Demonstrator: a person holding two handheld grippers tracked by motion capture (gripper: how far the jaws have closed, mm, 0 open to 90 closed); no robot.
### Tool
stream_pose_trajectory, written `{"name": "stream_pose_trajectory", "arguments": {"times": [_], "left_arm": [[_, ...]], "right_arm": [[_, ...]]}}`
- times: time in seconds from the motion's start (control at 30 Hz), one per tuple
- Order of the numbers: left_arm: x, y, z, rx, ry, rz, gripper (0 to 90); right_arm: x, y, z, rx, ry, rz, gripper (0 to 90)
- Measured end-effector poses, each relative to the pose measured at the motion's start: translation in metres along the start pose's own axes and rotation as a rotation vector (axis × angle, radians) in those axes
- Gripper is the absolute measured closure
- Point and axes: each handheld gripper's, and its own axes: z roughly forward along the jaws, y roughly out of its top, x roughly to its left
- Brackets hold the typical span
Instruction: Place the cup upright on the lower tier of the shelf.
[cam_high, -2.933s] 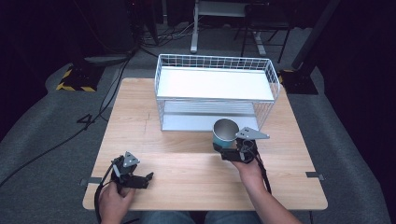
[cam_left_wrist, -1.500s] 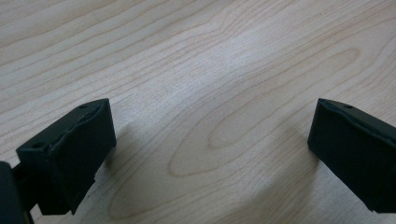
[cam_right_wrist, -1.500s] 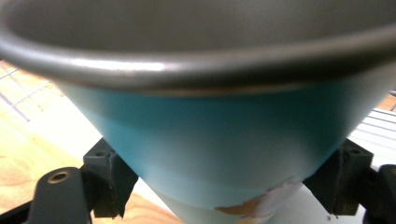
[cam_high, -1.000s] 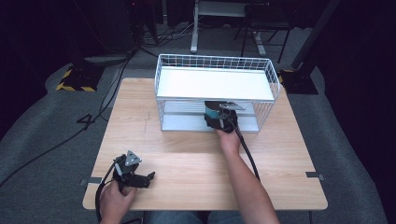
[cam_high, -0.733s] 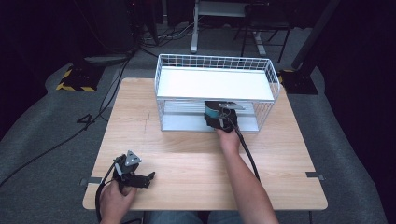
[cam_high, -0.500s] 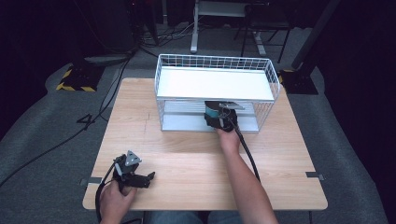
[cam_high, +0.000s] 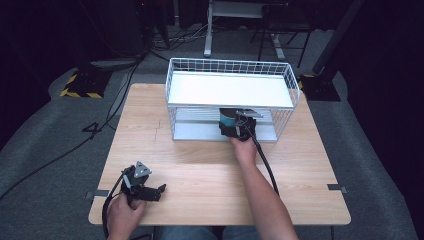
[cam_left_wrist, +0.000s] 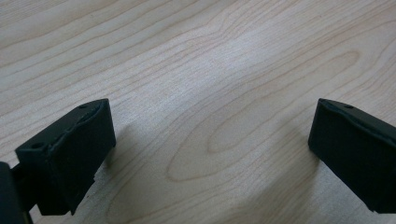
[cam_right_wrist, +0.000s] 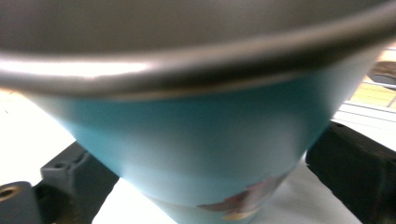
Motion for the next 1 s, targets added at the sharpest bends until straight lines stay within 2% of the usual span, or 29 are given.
{"name": "stream_pose_trajectory", "arguments": {"times": [0.23, 0.4, 0.47, 0.63, 0.87, 1.0], "left_arm": [[0.000, 0.000, 0.000, 0.001, 0.002, 0.002, 1.0], [0.000, 0.000, 0.000, 0.001, 0.002, 0.002, 1.1], [0.000, 0.000, 0.000, 0.000, 0.000, 0.000, 1.1], [-0.001, 0.000, 0.000, -0.003, 0.001, -0.004, 1.1], [-0.001, -0.001, -0.001, -0.002, -0.004, 0.009, 1.0], [-0.001, -0.001, -0.001, -0.001, -0.005, 0.010, 1.1]], "right_arm": [[0.000, 0.004, -0.012, 0.010, -0.004, -0.033, 2.1], [-0.008, 0.002, -0.025, 0.018, -0.008, -0.090, 2.0], [-0.011, 0.002, -0.035, 0.023, -0.010, -0.089, 2.0], [-0.017, 0.001, -0.058, 0.027, 0.002, -0.121, 2.0], [-0.018, 0.001, -0.088, 0.069, 0.054, -0.154, 2.0], [-0.018, 0.004, -0.108, 0.052, 0.075, -0.166, 2.0]]}}
